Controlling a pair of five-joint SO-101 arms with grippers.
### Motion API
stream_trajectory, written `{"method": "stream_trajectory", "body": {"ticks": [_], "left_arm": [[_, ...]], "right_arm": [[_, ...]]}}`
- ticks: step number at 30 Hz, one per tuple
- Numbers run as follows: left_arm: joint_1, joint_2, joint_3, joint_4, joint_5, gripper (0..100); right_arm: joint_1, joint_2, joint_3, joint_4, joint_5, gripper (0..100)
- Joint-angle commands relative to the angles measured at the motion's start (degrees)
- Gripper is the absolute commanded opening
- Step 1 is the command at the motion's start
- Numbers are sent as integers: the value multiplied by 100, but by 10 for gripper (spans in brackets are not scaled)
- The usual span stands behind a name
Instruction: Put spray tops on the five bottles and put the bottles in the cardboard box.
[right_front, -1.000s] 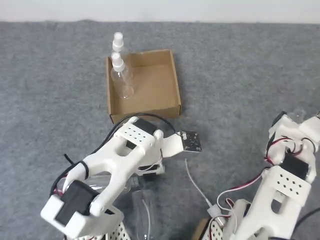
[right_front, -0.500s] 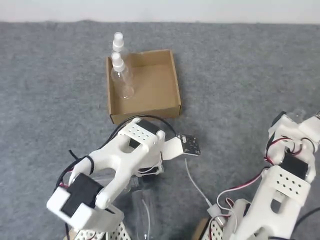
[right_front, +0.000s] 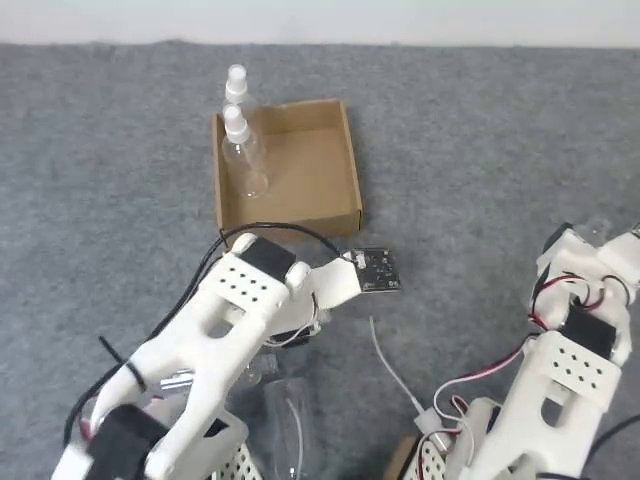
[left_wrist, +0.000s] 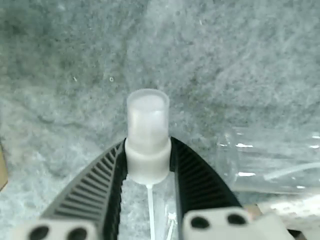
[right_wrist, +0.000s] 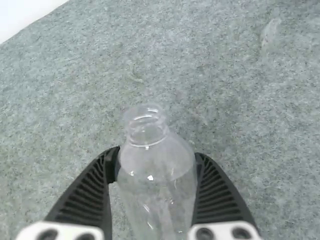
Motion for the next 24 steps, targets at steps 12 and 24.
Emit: {"method": "stream_trajectory", "body": {"ticks": [12,24], "left_arm": [[-18,-1749,-312,589,695,12],[-18,-3534,-295,598,2549,12]], "right_arm": [[-523,-224,-62,-75,-35,9],[-927,-251,44,-119,-44,7]]}}
